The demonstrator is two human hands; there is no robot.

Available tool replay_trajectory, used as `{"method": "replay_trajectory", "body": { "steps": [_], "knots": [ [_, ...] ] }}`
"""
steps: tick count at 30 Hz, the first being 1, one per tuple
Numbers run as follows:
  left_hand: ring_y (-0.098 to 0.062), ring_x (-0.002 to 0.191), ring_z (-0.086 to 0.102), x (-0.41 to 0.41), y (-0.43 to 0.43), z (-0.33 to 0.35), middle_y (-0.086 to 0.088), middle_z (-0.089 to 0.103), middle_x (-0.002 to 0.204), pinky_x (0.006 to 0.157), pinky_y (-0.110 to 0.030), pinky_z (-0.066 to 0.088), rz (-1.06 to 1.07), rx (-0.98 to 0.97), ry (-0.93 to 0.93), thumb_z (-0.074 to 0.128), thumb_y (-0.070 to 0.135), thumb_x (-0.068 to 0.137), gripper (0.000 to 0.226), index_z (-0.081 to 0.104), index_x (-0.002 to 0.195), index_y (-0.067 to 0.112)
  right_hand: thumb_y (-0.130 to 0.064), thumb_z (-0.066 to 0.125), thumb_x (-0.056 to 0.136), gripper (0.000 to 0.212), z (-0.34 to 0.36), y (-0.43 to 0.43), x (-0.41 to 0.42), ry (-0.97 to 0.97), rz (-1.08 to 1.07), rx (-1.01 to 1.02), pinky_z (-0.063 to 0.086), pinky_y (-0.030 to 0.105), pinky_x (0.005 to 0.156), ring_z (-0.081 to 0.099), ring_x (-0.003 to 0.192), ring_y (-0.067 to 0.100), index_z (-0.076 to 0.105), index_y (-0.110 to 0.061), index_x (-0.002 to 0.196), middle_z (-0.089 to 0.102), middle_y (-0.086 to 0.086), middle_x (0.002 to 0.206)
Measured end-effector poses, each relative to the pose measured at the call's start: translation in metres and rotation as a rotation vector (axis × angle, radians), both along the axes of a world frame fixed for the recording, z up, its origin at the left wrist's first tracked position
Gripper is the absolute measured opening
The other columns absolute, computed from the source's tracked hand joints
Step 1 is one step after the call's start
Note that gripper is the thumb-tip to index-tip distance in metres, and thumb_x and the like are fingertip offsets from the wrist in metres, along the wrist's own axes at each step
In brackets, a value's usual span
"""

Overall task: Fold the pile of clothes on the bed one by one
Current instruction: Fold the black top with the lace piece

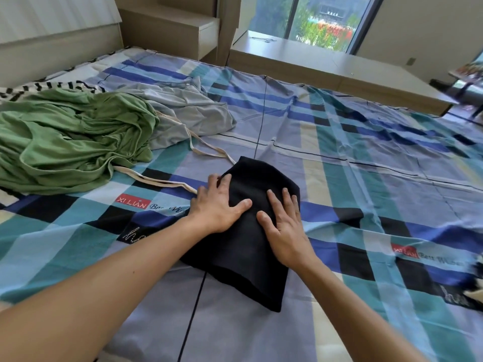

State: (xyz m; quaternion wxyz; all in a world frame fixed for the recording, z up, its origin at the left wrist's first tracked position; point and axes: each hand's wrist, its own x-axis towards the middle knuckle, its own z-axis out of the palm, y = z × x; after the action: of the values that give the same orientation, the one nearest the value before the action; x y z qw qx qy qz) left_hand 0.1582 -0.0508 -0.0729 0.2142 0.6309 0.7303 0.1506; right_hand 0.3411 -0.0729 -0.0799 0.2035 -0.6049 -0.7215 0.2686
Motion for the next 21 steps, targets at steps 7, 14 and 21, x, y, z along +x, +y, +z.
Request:
{"method": "replay_trajectory", "body": {
  "steps": [7,14,21],
  "knots": [
    [-0.031,0.123,0.056,-0.016,0.006,0.029,-0.010,0.061,0.132,0.098,-0.035,0.045,0.062,-0.238,-0.072,0.057,0.082,0.076,0.087,0.060,0.128,0.013,-0.061,0.079,0.063,0.099,0.009,-0.026,0.015,0.533,-0.270,-0.174,0.046,0.035,0.109,0.057,0.124,0.010,0.033,-0.044,0.149,0.050,-0.007,0.143],
    [-0.029,0.127,0.048,0.007,-0.005,0.044,-0.006,0.063,0.121,0.113,-0.053,0.021,-0.106,-0.189,0.224,0.040,0.093,0.073,0.084,0.063,0.105,0.018,-0.014,0.088,0.066,0.105,0.021,-0.012,0.037,0.853,-0.252,-0.379,0.057,0.039,0.094,0.072,0.104,0.016,0.033,-0.046,0.150,0.070,-0.006,0.122],
    [-0.029,0.116,0.058,0.058,-0.035,0.036,-0.007,0.063,0.123,0.097,-0.038,0.047,-0.146,-0.274,-0.075,0.052,0.082,0.079,0.081,0.063,0.121,0.014,0.000,0.079,0.073,0.094,0.041,-0.034,0.110,0.830,-0.297,-0.359,0.058,0.037,0.085,0.074,0.099,0.024,0.041,-0.044,0.146,0.073,0.001,0.118]
  ]
}}
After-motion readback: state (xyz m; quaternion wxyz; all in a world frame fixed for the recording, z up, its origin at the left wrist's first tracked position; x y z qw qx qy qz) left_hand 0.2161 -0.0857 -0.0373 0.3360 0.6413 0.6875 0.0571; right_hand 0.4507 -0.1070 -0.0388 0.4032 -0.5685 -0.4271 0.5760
